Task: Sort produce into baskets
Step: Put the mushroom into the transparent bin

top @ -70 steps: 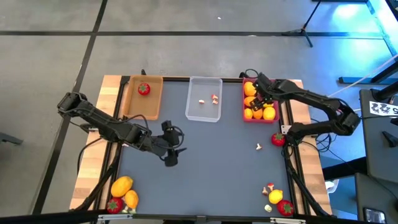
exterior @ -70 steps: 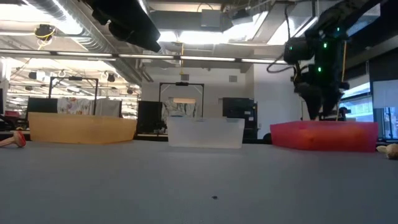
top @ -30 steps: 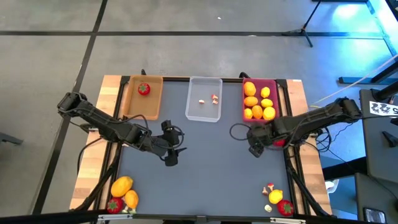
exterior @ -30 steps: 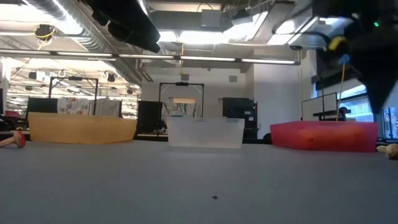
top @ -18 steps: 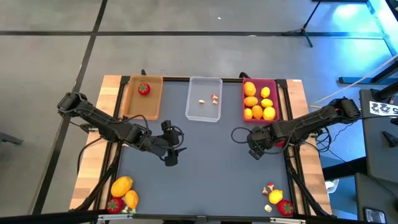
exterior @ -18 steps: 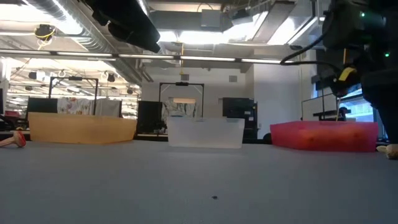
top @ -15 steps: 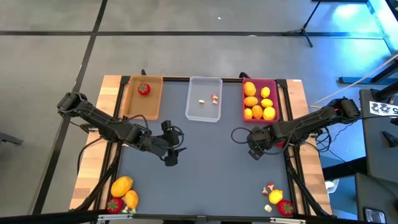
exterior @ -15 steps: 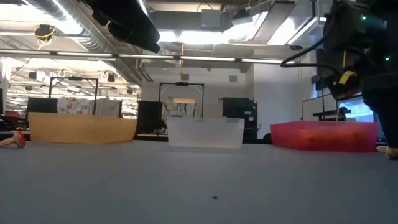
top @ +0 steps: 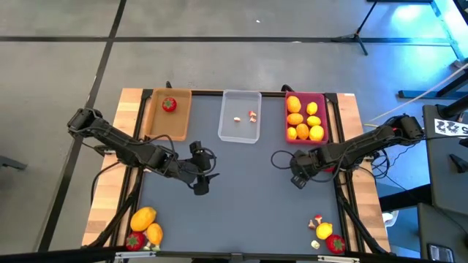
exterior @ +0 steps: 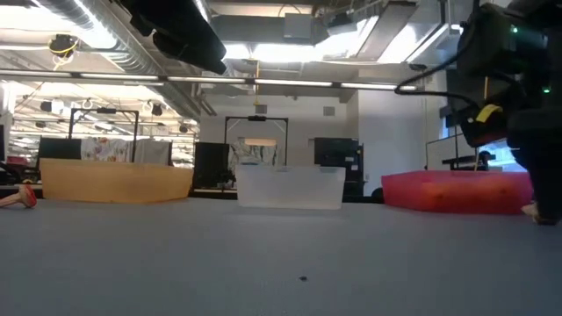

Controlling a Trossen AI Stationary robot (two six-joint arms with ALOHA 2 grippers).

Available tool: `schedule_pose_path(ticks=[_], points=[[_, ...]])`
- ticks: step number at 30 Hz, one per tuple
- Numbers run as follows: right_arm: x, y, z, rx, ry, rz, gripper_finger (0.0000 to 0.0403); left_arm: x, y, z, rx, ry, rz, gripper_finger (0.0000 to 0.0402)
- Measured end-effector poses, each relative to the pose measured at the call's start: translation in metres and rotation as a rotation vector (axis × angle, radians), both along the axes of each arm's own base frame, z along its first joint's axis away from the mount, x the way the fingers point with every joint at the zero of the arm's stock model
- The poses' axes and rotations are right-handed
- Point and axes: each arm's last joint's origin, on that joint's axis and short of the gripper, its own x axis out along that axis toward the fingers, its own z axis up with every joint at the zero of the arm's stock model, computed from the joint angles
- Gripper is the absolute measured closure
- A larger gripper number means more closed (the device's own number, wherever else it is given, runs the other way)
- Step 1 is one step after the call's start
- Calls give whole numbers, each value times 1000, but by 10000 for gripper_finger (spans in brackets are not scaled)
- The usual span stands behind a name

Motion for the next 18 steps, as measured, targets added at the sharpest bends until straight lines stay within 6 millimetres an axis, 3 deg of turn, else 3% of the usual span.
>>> schedule_pose_path(ticks=[6,18], points=[[22,3,17,-43,-197,71,362,0,0,0,0,0,0,109],[67,7,61,-316,-714,228,357,0,0,0,-1,-1,1,109]])
